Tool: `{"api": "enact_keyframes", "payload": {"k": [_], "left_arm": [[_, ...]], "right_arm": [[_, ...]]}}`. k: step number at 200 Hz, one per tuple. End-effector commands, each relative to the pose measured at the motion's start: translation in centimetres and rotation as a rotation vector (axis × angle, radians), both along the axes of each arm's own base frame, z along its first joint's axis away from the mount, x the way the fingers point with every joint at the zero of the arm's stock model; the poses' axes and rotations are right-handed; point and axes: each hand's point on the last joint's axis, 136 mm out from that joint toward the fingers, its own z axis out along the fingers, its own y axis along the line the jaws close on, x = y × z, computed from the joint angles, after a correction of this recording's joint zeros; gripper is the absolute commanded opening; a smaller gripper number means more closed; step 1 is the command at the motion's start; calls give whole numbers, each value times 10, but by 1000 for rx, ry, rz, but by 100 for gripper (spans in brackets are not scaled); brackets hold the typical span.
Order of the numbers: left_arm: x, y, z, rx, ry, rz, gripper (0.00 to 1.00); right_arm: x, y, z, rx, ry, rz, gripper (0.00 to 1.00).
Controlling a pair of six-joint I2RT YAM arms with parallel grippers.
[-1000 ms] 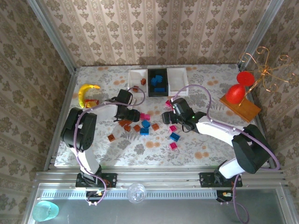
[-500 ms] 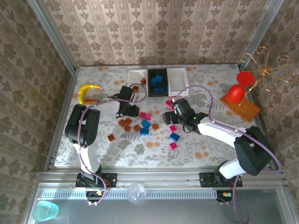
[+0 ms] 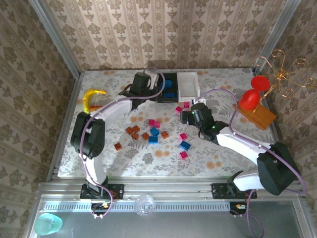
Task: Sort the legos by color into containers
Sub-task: Place the lego in the container.
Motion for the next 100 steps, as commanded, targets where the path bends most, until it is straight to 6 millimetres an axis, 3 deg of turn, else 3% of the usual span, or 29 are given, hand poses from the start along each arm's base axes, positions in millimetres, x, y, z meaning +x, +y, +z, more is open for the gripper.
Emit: {"api": "enact_keyframes", "payload": {"k": [1, 25, 59, 80, 100], "left_arm": [[20, -12, -21, 61, 25, -25, 32], [45, -31, -30, 65, 36, -49, 35], [70, -48, -35, 67, 79, -75, 47], [71, -51, -15, 56, 59, -87, 59], [57, -46, 2, 34, 58, -96, 67]], "right_arm": [[7, -7, 17, 12, -54, -63, 96], [4, -8, 10, 14, -23, -70, 96], [-10, -1, -19, 41, 92, -46, 96], [-22, -4, -36, 33, 148, -44, 96], [-29, -3, -51, 12, 199, -23, 95]]}}
